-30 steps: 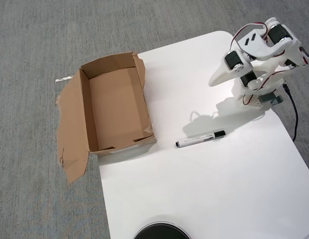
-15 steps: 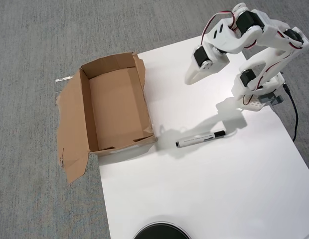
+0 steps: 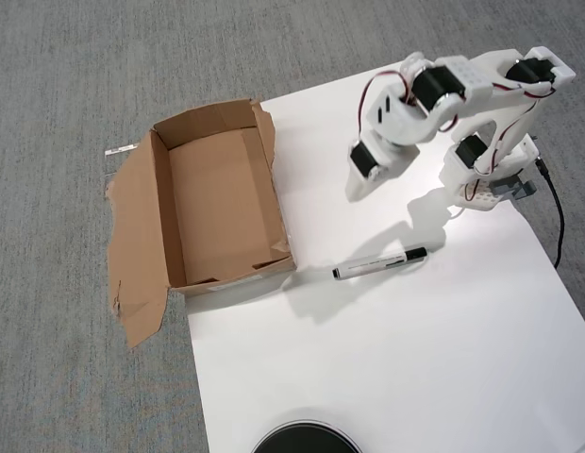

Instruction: Grasp a pen and put it in the box.

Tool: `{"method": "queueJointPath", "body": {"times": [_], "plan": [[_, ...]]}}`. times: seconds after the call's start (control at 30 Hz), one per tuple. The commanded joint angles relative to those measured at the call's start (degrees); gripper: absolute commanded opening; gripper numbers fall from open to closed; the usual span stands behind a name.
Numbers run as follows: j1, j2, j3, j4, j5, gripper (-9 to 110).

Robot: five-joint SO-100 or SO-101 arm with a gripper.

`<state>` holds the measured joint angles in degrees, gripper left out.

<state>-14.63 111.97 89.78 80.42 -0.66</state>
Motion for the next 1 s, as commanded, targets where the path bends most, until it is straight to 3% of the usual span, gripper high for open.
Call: {"method": "queueJointPath", "body": {"times": [0.0,0.37,0.57,0.97], "plan": [[-4.09,-0.26,-1.45,0.35,-0.48,1],[-15.42,-3.78,-1.36,0.53,-0.48,1],[-18.85,-9.4,-1.54,7.47,-0.48,1],[-19.2,-12.74,-2.24,13.01,-0.57,1]]}}
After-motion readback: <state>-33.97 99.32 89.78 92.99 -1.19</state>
